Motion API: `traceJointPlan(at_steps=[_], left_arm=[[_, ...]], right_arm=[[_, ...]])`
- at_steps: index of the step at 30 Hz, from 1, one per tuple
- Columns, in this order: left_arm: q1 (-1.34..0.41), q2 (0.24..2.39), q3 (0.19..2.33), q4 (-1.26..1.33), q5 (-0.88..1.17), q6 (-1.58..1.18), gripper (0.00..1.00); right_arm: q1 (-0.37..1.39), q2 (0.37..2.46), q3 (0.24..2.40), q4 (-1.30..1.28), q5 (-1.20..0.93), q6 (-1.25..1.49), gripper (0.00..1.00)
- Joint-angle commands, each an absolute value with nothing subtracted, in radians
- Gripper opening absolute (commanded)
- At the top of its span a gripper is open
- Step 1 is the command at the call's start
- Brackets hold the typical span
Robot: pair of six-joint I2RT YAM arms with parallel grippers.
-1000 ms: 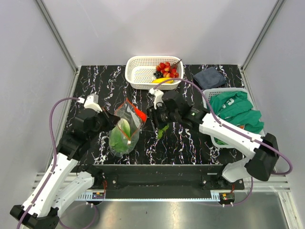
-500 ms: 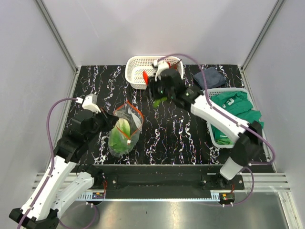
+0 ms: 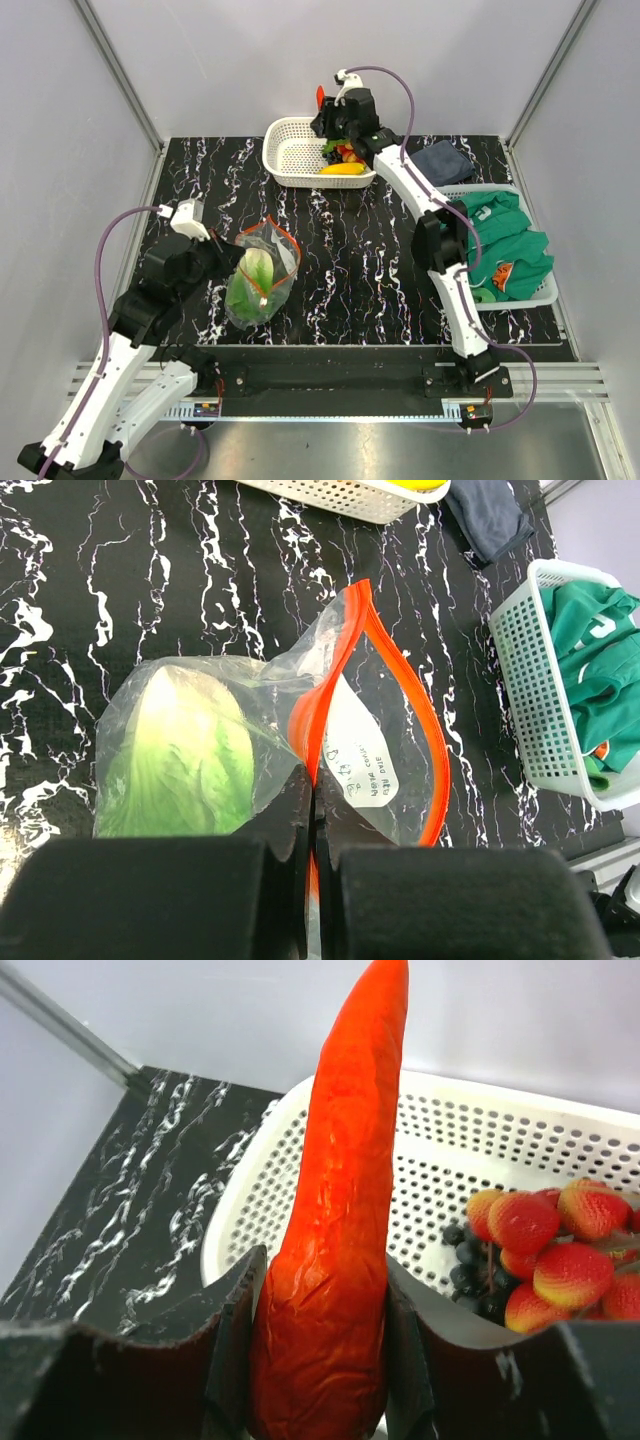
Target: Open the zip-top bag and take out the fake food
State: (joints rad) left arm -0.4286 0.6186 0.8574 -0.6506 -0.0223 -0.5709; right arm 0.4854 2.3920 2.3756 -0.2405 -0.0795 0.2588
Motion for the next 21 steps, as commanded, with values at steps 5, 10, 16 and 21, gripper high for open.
traceJointPlan(at_steps=[5,10,16,21], left_arm=[[-0.430,0.637,0.925,-0.617,0.021,-0.560,0.00],[-0.431,0.660,0.910,-0.600,0.025,-0.558,0.00],[-0.431,0.672,0.902,-0.584,0.020,-0.561,0.00],[-0.431,0.678,0.896,-0.580,0.008,-0.569,0.00]], right_arm=[[0.422,2.648,2.689,-0.290,-0.144,0.279,0.38],[0.419,2.664,2.686,-0.287,-0.141,0.256,0.54],[0.419,2.660,2.685,-0.296,-0.144,0.253,0.87],[0.420,2.559,2.646,-0.354,-0.147,0.253,0.94]])
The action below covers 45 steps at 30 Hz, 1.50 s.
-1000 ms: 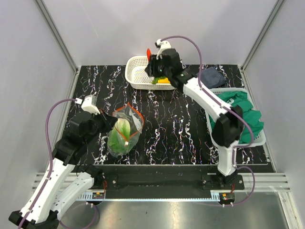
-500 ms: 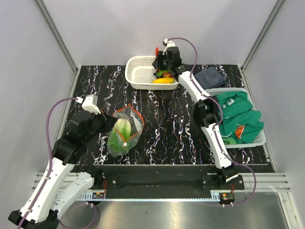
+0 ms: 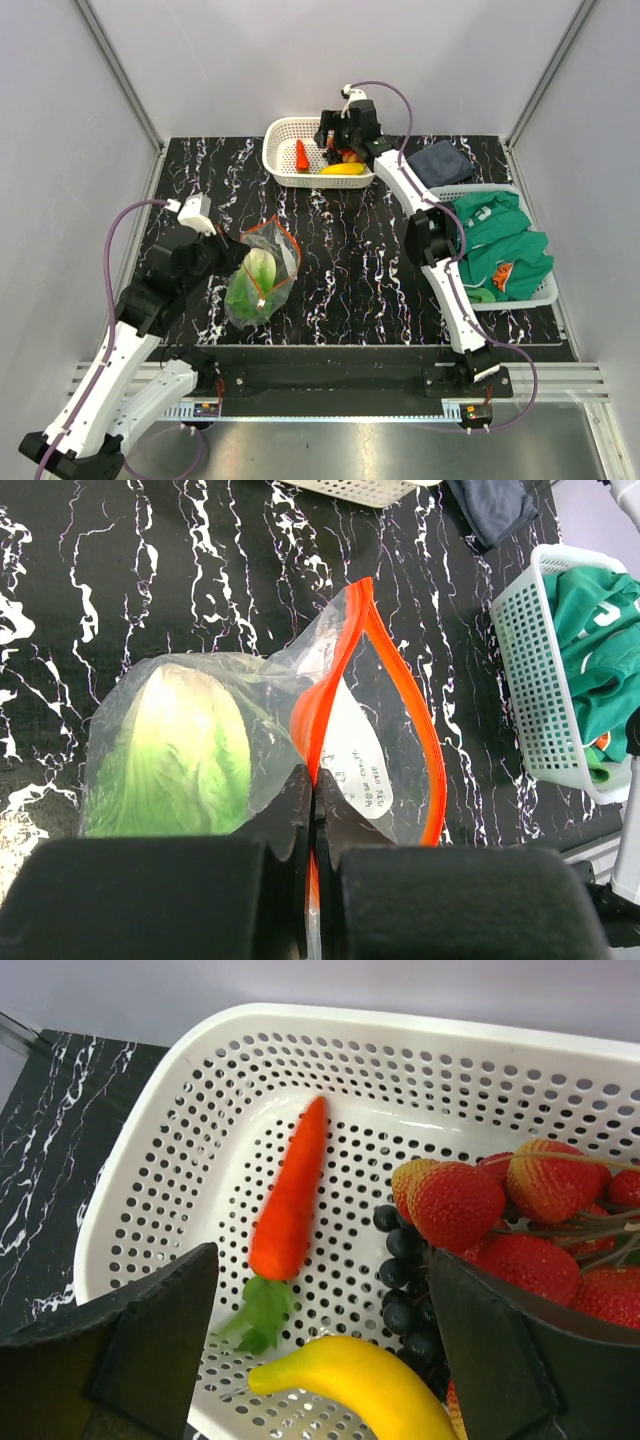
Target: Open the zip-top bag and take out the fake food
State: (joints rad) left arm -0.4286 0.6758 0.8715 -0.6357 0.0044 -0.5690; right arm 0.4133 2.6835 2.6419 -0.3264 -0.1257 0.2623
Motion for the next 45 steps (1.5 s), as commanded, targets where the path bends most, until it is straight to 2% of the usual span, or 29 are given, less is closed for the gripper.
traceJointPlan(at_steps=[1,11,14,18,20,23,26,34,39,40,44,45], left_arm=[[-0.431,0.680,0.897,-0.577,0.006,-0.568,0.00],[-0.431,0.716,0.907,-0.583,0.002,-0.606,0.00],[-0.430,0.712,0.907,-0.581,0.005,-0.609,0.00],[-0.430,0.706,0.911,-0.581,0.003,-0.612,0.00],[-0.431,0.704,0.919,-0.583,0.003,-0.612,0.00],[-0.431,0.696,0.928,-0.581,0.005,-0.612,0.00],[-0.430,0.689,0.936,-0.581,0.006,-0.612,0.00],[-0.430,0.686,0.945,-0.580,0.021,-0.617,0.00],[-0.431,0.666,0.914,-0.543,0.032,-0.644,0.00],[-0.431,0.666,0.913,-0.540,0.035,-0.647,0.00],[-0.431,0.673,0.910,-0.525,0.058,-0.664,0.00],[-0.431,0.679,0.910,-0.523,0.061,-0.669,0.00]], right_arm=[[0.419,2.537,2.613,-0.360,-0.153,0.259,0.94],[0.442,2.298,2.393,-0.555,-0.300,0.337,0.96],[0.492,2.251,2.333,-0.583,-0.314,0.325,1.00],[0.551,2.185,2.300,-0.669,-0.308,0.281,1.00],[0.584,2.096,2.212,-0.652,-0.319,0.284,1.00],[0.652,1.956,1.931,-0.546,-0.324,0.288,1.00],[0.673,1.865,1.801,-0.474,-0.343,0.331,1.00],[0.744,1.656,1.537,-0.410,-0.348,0.377,1.00],[0.790,1.612,1.434,-0.358,-0.400,0.394,1.00],[0.793,1.620,1.425,-0.347,-0.414,0.402,0.99],[0.804,1.647,1.376,-0.299,-0.452,0.445,0.82],[0.813,1.651,1.368,-0.284,-0.445,0.448,0.80]])
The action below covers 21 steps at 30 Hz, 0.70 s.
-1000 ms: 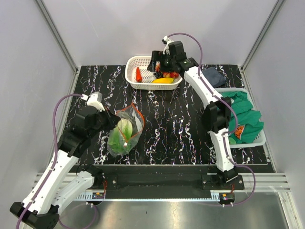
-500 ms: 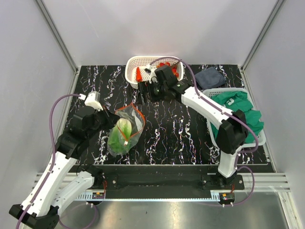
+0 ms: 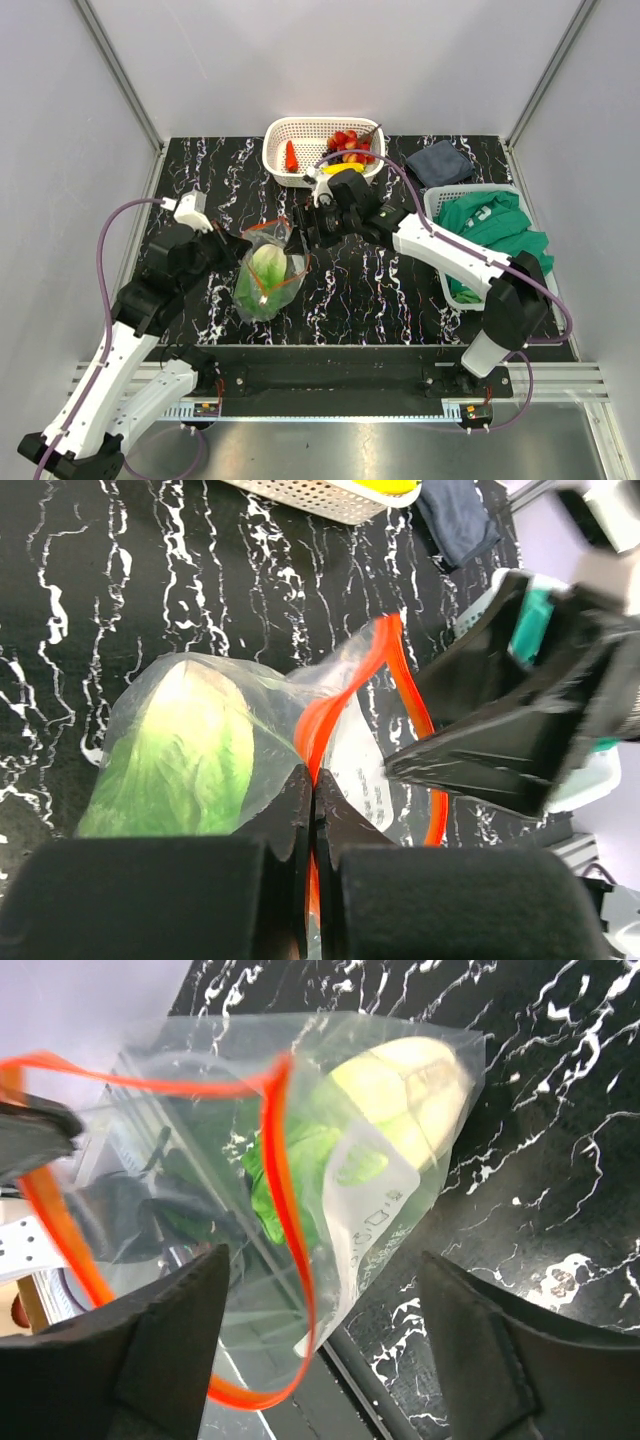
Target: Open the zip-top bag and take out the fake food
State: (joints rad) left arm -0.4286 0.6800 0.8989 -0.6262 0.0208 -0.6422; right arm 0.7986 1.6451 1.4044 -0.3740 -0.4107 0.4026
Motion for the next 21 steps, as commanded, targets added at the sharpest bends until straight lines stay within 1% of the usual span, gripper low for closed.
traceJointPlan(at_steps=[1,2,5,6,8,9,11,13,15,18,21], left_arm=[[-0.431,0.683,0.916,-0.520,0.069,-0.669,0.00],[-0.431,0.687,0.917,-0.520,0.072,-0.669,0.00],[-0.431,0.703,0.930,-0.520,0.094,-0.667,0.00],[-0.430,0.707,0.931,-0.522,0.098,-0.672,0.00],[-0.431,0.709,0.928,-0.519,0.113,-0.678,0.00],[-0.431,0.709,0.925,-0.520,0.121,-0.681,0.00],[-0.430,0.704,0.907,-0.522,0.136,-0.681,0.00],[-0.431,0.689,0.888,-0.547,0.141,-0.680,0.00],[-0.431,0.669,0.871,-0.575,0.130,-0.670,0.00],[-0.430,0.650,0.890,-0.649,0.095,-0.652,0.00],[-0.431,0.640,0.922,-0.704,0.063,-0.635,0.01]], right_arm=[[0.816,1.648,1.352,-0.278,-0.437,0.451,0.79],[0.819,1.644,1.344,-0.273,-0.427,0.459,0.77],[0.821,1.618,1.318,-0.275,-0.382,0.457,0.64],[0.821,1.589,1.310,-0.287,-0.352,0.457,0.54],[0.821,1.557,1.295,-0.302,-0.328,0.443,0.40],[0.821,1.521,1.290,-0.313,-0.313,0.440,0.25],[0.821,1.493,1.278,-0.319,-0.308,0.434,0.15],[0.821,1.470,1.284,-0.327,-0.308,0.431,0.08],[0.821,1.473,1.299,-0.337,-0.328,0.426,0.05],[0.822,1.500,1.334,-0.345,-0.360,0.428,0.02],[0.821,1.549,1.382,-0.356,-0.391,0.426,0.02]])
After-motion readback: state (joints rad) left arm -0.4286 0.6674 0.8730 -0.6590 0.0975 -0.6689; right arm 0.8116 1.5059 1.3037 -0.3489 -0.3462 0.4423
